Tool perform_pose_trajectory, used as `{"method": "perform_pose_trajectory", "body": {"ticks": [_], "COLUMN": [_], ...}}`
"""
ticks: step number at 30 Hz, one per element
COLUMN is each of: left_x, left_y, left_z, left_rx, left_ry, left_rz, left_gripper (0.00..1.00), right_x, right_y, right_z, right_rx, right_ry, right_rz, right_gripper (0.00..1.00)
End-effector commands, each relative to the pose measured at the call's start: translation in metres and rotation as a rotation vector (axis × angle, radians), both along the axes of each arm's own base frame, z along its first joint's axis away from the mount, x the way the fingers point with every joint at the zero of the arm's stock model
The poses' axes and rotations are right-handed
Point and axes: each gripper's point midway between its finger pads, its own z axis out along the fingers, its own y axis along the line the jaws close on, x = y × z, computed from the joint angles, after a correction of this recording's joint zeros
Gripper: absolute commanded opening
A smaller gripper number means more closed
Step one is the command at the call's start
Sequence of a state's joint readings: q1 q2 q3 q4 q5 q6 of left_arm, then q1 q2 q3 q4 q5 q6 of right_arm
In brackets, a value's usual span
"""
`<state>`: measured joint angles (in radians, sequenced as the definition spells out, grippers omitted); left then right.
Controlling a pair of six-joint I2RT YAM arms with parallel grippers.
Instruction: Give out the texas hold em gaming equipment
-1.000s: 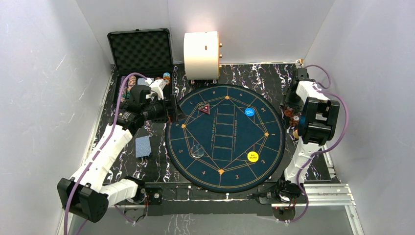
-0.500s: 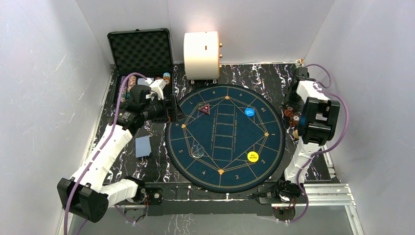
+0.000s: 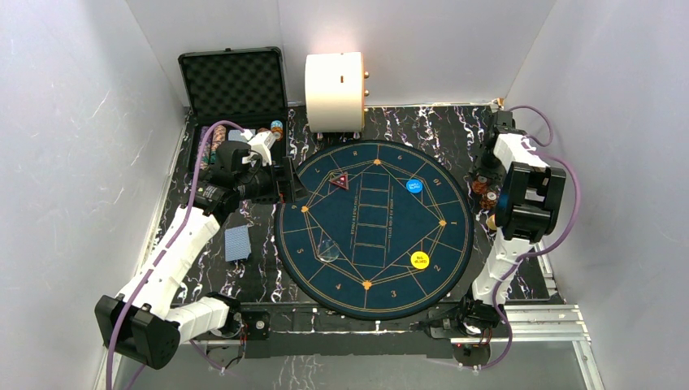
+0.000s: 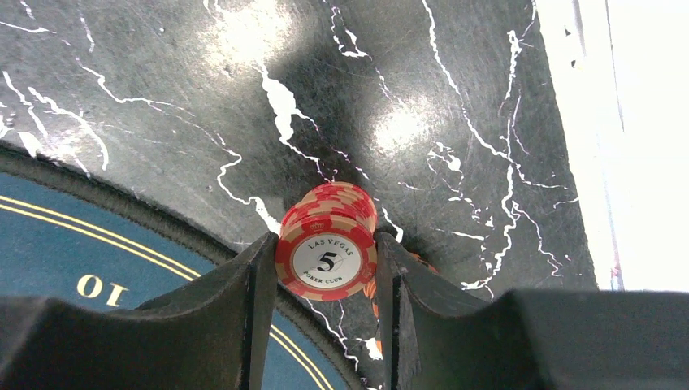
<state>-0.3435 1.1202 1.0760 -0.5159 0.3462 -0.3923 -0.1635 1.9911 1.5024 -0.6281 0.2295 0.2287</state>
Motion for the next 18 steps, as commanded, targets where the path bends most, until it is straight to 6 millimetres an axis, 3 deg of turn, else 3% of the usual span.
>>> {"method": "perform_pose_trajectory", "body": {"ticks": [1, 5, 13, 15, 18], "left_x": [-0.003, -0.002, -0.001, -0.002, -0.003], "left_y": [-0.002, -0.002, -0.003, -0.003, -0.001], "left_z": [0.009, 0.010, 0.011, 0.011, 0.012], "left_rx": [-0.012, -0.015, -0.021, -0.021, -0.011], "left_ry": [-0.027, -0.026, -0.024, -0.024, -0.027], "left_rz": [-0.015, -0.014, -0.012, -0.013, -0.009], "left_gripper": [0.98, 0.98, 0.98, 0.98, 0.98], "right_x": [0.010, 0.015, 0.040, 0.044, 0.048], "right_y": [-0.002, 0.019, 0.142, 0.159, 0.168], "right_z": [0.051, 0.063, 0.051, 0.039, 0.022], "right_rx": [-0.020, -0.026, 0.023, 0.036, 0.036], "right_ry": [-0.132, -0.151, -0.153, -0.133, -0.100], "right_rz": [-0.011, 0.036, 0.264, 0.285, 0.288], "right_gripper": [0.35, 0.35, 0.35, 0.35, 0.35]}}
